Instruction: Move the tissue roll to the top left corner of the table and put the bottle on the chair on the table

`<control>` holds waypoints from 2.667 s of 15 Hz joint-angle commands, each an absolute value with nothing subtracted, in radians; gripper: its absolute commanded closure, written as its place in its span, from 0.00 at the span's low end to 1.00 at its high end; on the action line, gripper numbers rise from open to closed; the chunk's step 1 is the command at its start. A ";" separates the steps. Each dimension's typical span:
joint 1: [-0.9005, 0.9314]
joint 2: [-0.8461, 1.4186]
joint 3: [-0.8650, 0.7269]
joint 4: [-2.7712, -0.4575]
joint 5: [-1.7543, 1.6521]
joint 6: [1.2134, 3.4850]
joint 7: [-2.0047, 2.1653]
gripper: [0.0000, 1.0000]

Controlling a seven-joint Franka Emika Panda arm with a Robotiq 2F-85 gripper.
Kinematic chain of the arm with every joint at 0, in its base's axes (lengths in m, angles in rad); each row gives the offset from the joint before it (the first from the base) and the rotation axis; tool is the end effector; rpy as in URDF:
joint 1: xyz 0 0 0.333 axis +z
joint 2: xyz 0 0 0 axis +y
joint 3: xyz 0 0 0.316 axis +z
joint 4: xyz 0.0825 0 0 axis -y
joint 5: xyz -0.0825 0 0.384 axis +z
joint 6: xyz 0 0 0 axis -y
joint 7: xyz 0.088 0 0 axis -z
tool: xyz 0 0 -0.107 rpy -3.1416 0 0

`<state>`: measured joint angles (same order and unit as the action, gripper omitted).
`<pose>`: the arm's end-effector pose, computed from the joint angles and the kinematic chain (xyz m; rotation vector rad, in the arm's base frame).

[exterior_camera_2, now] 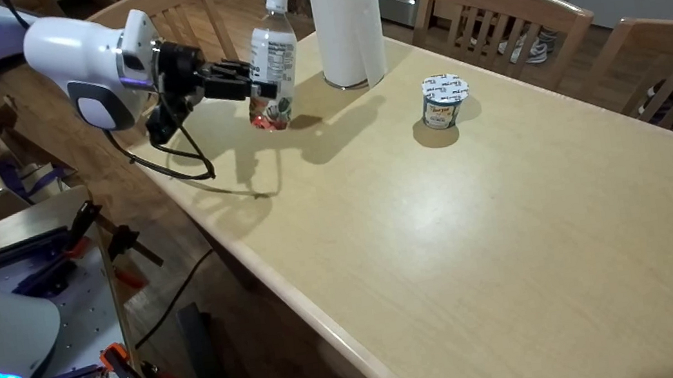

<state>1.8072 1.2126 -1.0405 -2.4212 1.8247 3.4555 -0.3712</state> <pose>0.4009 0.1451 0.2252 2.1622 -0.3400 1.4578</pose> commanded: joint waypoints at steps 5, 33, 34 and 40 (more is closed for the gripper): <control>1.826 1.333 -1.025 -2.386 1.873 3.454 -0.199 0.71; 1.889 1.478 -0.885 -2.317 1.876 3.442 -0.075 0.71; 1.900 1.498 -0.886 -2.311 1.874 3.434 -0.071 0.71; 1.918 1.475 -0.867 -2.334 1.764 3.467 -0.048 0.71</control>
<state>1.8906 1.4755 -0.8605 -2.2953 1.8274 3.4670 -0.1028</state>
